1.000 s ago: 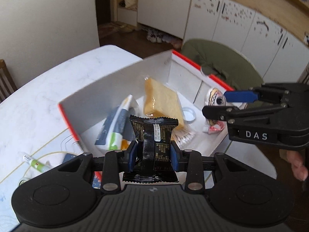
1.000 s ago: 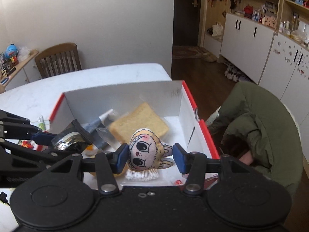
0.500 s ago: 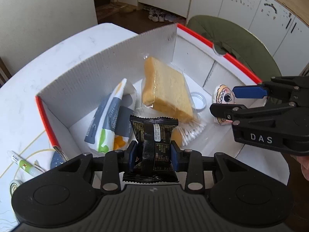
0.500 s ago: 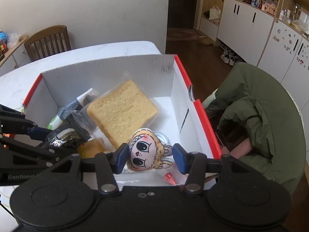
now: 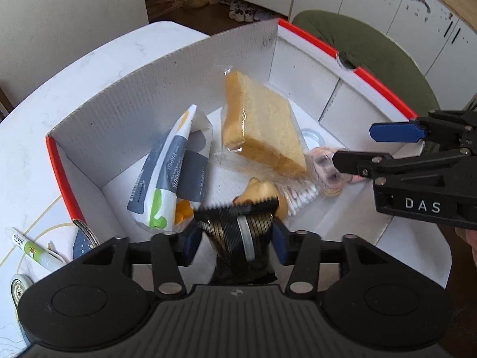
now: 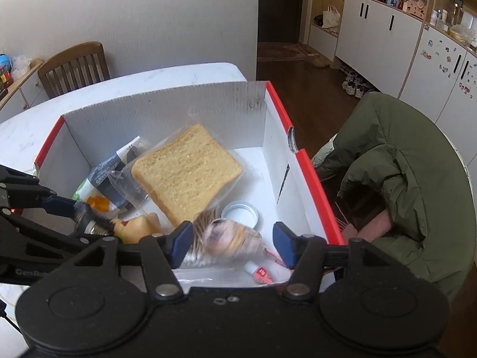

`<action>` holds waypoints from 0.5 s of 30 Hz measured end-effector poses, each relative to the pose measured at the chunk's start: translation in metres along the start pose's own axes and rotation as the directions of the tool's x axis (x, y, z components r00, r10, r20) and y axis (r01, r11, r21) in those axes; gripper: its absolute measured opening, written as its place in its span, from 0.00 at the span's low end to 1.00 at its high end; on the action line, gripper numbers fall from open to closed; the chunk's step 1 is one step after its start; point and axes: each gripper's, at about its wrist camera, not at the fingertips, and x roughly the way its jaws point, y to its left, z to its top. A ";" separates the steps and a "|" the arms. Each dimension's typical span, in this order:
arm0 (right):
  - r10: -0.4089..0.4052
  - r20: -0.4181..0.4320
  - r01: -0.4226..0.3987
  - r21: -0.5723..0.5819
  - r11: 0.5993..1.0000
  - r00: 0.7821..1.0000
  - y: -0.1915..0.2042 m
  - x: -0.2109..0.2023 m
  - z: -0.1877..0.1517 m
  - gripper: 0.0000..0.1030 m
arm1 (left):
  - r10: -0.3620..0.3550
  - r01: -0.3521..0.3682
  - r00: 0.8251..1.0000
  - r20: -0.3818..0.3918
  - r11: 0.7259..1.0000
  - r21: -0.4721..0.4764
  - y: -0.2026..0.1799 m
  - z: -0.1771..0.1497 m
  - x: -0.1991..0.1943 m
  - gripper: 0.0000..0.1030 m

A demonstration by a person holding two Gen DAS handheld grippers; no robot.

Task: Organize objects
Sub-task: 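Open both grippers to drop the snack packet and plush in the box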

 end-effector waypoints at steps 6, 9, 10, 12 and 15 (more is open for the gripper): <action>0.011 0.019 -0.011 0.023 1.000 1.000 -0.003 -0.009 0.002 0.60 | -0.036 0.036 0.998 0.056 0.999 -0.015 0.000 -0.001 -0.014 0.61; 0.021 0.034 -0.021 0.021 1.000 0.999 -0.002 -0.018 0.002 0.61 | -0.036 0.038 0.996 0.080 0.999 -0.019 0.000 -0.003 -0.023 0.61; 0.025 0.039 -0.026 0.021 0.999 0.999 -0.001 -0.021 0.002 0.61 | -0.039 0.041 0.995 0.088 0.999 -0.024 0.000 -0.003 -0.026 0.61; 0.034 0.052 -0.035 0.021 0.999 0.998 0.001 -0.028 0.002 0.61 | -0.043 0.046 0.993 0.107 0.998 -0.033 0.001 -0.006 -0.033 0.61; 0.044 0.074 -0.045 0.024 0.999 0.996 0.004 -0.040 0.002 0.62 | -0.041 0.046 0.990 0.136 0.998 -0.040 0.004 -0.011 -0.044 0.61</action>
